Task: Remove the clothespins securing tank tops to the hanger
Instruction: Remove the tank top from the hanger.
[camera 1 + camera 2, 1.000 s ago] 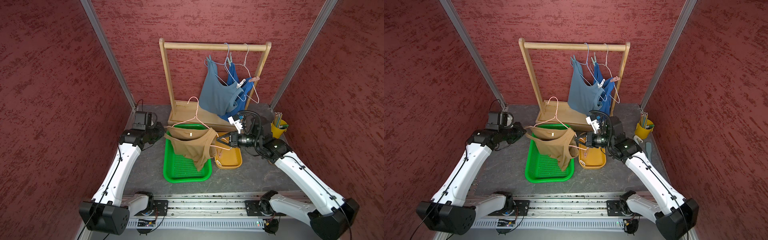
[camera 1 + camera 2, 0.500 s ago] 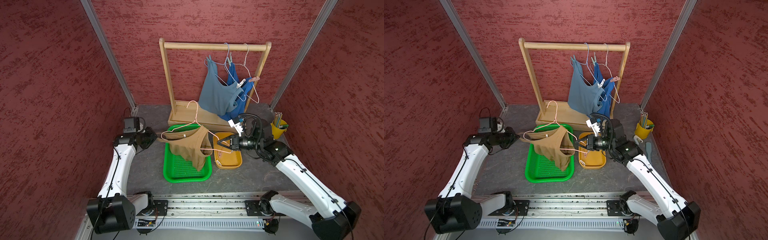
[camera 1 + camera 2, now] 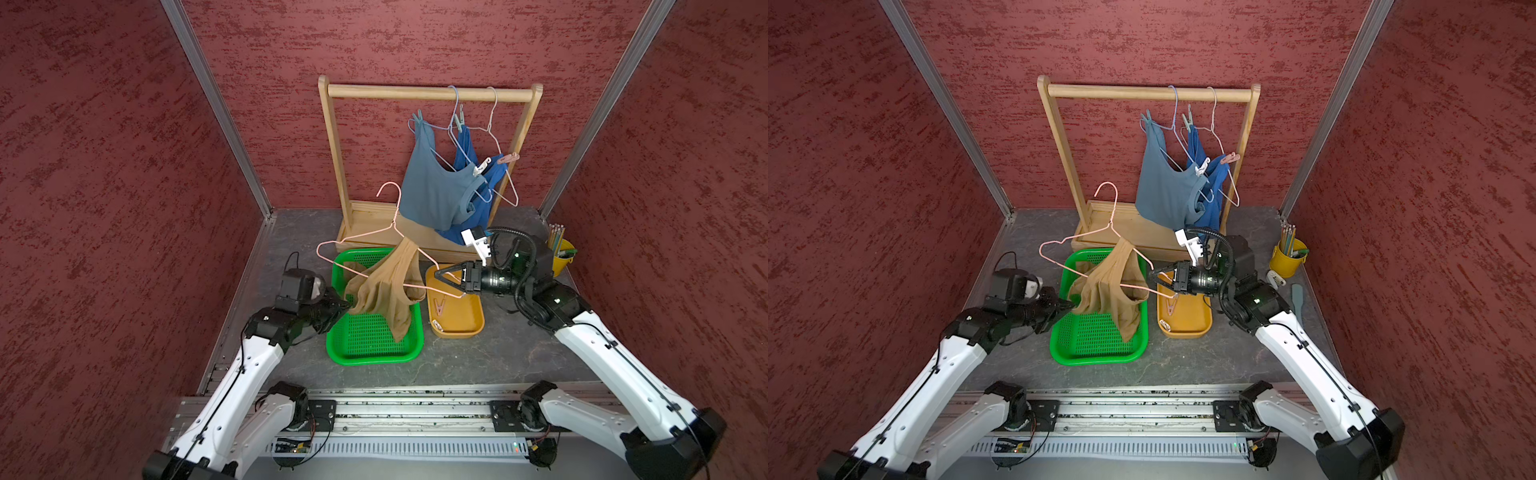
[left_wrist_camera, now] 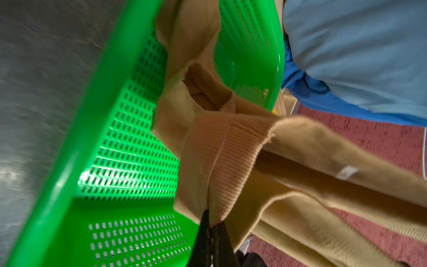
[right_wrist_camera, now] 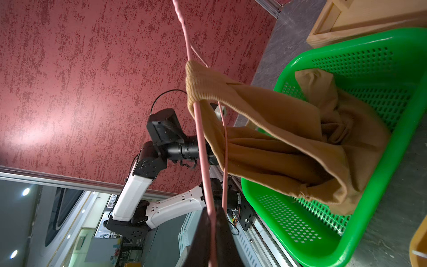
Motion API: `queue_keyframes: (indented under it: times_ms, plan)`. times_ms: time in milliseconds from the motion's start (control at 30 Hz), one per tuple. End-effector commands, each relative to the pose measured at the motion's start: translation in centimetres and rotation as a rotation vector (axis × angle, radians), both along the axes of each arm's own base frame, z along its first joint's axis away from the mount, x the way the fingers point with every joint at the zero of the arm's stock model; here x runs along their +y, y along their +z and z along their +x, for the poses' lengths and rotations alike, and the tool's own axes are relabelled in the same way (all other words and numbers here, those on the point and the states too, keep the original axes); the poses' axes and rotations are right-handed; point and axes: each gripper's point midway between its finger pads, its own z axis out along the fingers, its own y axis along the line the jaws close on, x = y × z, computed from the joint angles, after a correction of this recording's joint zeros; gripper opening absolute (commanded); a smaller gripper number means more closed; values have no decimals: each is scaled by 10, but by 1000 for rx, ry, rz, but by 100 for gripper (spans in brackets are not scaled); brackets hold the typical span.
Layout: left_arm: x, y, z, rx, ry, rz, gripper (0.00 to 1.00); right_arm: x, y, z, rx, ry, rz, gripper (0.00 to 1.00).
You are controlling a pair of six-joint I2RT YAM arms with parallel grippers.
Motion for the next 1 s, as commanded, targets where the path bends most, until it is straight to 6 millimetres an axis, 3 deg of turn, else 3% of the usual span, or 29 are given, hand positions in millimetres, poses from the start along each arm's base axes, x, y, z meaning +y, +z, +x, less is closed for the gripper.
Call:
queue_keyframes:
  times_ms: [0, 100, 200, 267, 400, 533, 667, 767, 867, 967]
  plan:
    - [-17, 0, -2, -5, 84, -28, 4, 2, 19, 4, -78, -10, 51, 0]
    - [-28, -18, -16, 41, 30, 25, 25, 3, 13, 5, -71, -6, 43, 0]
    - [-33, -18, -28, 50, -37, 49, 53, 4, 4, 3, -58, 1, 28, 0]
    - [-24, -13, -40, 60, -78, 116, 62, 4, -2, 1, -51, 6, 14, 0]
    - [7, 17, -59, 23, -126, 290, 75, 4, -13, 0, -39, 1, -9, 0]
    - [26, 50, -63, -56, -166, 388, 77, 8, -22, 0, -27, 8, -28, 0]
    - [35, 83, -52, -143, -206, 500, 75, 18, -28, 1, -30, 22, -100, 0]
    - [37, 111, -31, -216, -201, 591, 74, 29, -32, 1, -38, 42, -150, 0]
    - [21, 137, -2, -299, -226, 622, 74, 37, -38, 1, -35, 61, -171, 0]
    - [3, 150, 28, -348, -238, 611, 74, 45, -39, 0, -38, 81, -180, 0]
